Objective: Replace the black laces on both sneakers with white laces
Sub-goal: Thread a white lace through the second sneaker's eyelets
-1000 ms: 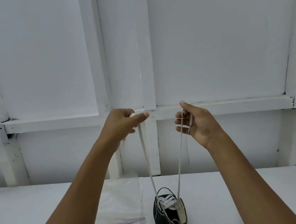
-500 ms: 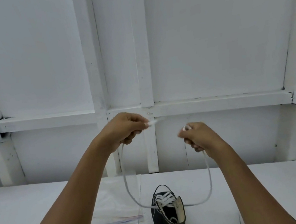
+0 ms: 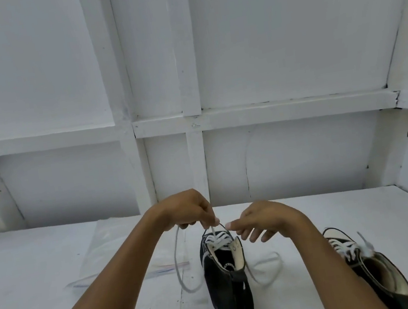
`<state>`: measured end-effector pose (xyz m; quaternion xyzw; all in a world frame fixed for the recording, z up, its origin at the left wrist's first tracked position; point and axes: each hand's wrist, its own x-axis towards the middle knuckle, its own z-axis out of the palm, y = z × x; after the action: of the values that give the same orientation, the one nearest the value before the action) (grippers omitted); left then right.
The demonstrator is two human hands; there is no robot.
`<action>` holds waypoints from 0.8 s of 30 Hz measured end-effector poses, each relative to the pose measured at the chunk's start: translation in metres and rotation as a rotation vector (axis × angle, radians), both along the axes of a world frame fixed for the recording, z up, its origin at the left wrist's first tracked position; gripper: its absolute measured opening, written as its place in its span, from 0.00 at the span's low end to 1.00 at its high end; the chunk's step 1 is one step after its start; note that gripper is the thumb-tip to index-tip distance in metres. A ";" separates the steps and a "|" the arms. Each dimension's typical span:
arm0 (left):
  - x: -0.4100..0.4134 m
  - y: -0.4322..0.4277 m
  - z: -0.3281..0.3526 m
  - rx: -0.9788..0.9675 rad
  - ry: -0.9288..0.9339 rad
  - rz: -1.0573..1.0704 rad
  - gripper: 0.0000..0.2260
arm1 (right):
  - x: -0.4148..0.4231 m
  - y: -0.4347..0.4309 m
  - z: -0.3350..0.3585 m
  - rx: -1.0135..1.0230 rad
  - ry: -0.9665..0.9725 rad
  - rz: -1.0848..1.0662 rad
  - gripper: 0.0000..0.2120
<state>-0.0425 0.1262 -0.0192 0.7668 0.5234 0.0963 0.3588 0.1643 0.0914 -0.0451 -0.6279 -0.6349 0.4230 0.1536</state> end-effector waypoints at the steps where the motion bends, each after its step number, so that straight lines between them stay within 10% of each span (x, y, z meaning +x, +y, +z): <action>1: 0.001 -0.001 -0.003 -0.014 0.004 -0.013 0.04 | -0.001 -0.002 -0.001 -0.039 0.019 0.023 0.21; 24: 0.022 -0.020 -0.032 0.020 -0.122 0.029 0.10 | 0.007 -0.017 -0.020 -0.182 0.288 -0.064 0.08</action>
<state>-0.0209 0.1061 -0.0513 0.7552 0.5107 0.1534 0.3812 0.1718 0.0745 -0.0649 -0.5921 -0.5451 0.5591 0.1990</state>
